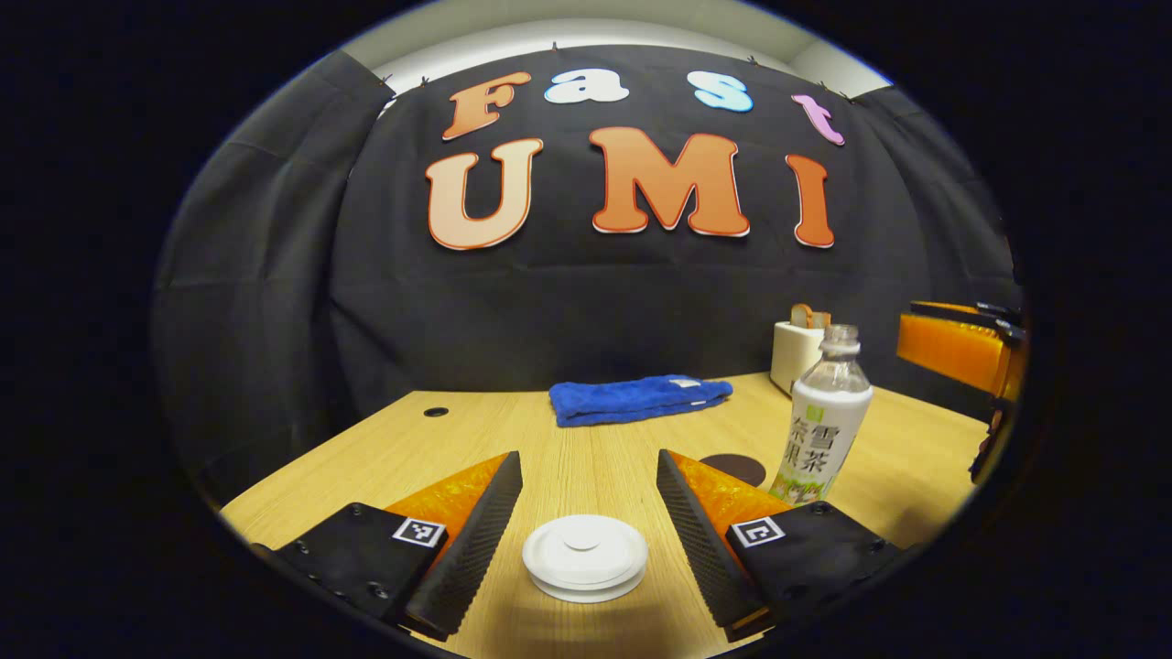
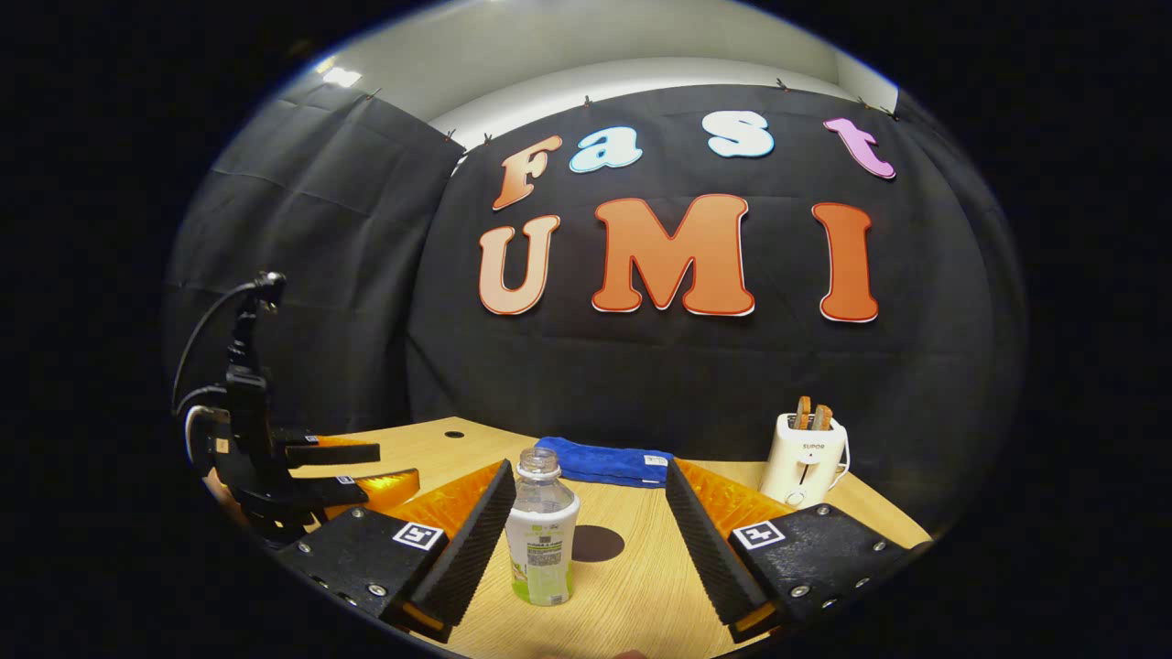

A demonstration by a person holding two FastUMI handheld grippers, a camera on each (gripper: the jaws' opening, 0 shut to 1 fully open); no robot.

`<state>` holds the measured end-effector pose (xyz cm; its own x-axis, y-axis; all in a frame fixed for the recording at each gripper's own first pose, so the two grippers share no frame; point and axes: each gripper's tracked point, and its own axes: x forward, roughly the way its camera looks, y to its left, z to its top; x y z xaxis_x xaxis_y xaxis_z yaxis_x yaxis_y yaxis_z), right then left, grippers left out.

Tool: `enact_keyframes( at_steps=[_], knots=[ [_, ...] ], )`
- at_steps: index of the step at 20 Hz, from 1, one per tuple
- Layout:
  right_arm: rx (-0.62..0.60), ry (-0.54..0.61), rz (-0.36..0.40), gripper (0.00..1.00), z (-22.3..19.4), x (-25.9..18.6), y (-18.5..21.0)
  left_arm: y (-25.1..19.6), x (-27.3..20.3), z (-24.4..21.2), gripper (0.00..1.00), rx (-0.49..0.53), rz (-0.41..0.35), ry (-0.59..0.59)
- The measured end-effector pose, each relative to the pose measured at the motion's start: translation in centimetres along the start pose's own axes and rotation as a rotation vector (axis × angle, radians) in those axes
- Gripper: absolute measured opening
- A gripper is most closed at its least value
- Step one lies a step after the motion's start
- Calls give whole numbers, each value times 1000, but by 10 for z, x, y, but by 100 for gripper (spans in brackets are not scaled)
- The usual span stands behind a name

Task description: Open the teacup lid with one hand, grasp the water bottle and pour water into the teacup with the other hand; after pouring, place the water bottle on the coaster and then close the teacup lid.

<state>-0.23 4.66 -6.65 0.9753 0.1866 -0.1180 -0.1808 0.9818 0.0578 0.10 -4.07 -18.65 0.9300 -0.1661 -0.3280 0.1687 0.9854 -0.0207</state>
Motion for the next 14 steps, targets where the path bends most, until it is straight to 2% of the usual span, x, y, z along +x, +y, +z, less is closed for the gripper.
enact_keyframes(
  at_steps=[3,5,6,8,10,13,14],
  knots=[
    [-2,2,18,99,-6,0,2,4,11,-17,89,5,5,46],
    [-4,7,22,99,-10,1,2,3,15,-26,88,11,2,64],
    [-5,9,24,99,-13,2,2,3,16,-29,82,19,2,74],
    [-5,20,23,99,-17,4,0,3,18,-34,82,38,2,85],
    [-2,30,22,99,-22,5,-1,1,21,-41,73,56,2,101],
    [3,38,21,99,-25,7,-3,1,23,-48,73,96,20,119],
    [3,40,19,99,-27,8,-4,1,21,-49,65,103,20,123]
  ],
)
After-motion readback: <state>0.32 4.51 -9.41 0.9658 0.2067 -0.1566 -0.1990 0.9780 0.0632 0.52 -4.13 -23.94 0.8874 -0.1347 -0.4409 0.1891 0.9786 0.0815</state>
